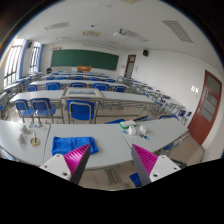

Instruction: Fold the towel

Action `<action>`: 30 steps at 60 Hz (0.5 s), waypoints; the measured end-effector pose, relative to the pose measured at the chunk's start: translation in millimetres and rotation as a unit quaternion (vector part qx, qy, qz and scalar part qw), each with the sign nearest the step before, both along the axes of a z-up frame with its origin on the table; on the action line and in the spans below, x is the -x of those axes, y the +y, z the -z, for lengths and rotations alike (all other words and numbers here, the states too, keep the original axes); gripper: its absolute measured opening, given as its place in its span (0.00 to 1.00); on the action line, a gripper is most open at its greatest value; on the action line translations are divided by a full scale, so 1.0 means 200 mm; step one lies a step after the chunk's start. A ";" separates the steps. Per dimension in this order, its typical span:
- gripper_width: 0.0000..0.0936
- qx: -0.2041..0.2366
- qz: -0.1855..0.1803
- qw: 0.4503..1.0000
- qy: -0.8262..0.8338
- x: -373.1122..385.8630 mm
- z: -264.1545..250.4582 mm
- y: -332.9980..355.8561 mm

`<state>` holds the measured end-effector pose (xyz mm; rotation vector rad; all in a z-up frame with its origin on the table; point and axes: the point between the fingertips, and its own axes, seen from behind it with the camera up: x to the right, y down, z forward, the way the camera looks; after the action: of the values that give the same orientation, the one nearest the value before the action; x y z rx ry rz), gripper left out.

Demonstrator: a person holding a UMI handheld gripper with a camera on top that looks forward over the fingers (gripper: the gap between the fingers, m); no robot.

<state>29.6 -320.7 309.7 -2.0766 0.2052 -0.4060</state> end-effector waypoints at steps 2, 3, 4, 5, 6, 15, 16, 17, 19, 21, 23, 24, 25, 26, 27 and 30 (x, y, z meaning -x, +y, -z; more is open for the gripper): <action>0.91 0.003 -0.001 1.000 0.003 0.00 0.02 -0.02; 0.91 0.006 -0.001 1.000 0.006 0.00 0.04 -0.03; 0.91 0.009 -0.001 1.000 0.008 0.00 0.06 -0.03; 0.91 0.012 -0.001 1.000 0.010 -0.01 0.10 -0.03; 0.91 0.017 -0.001 1.000 0.012 -0.02 0.13 -0.03; 0.91 0.056 -0.024 0.997 0.056 0.04 0.58 0.01; 0.91 0.062 -0.030 0.996 0.062 0.07 0.63 0.01; 0.91 0.068 -0.036 0.995 0.067 0.10 0.68 0.02; 0.91 0.081 -0.051 0.993 0.076 0.17 0.78 0.02; 0.91 0.094 -0.067 0.990 0.084 0.27 0.87 0.03; 0.91 0.105 -0.088 0.986 0.094 0.38 0.95 0.05; 0.92 0.110 -0.098 0.984 0.098 0.44 0.98 0.07; 0.92 0.113 -0.109 0.982 0.102 0.50 1.01 0.09; 0.91 0.116 -0.120 0.980 0.106 0.57 1.04 0.11; 0.91 0.118 -0.131 0.978 0.110 0.63 1.07 0.14; 0.92 0.117 -0.160 0.973 0.120 0.82 1.13 0.24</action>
<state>-133.4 -272.7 83.8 -2.3401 -0.0393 0.0208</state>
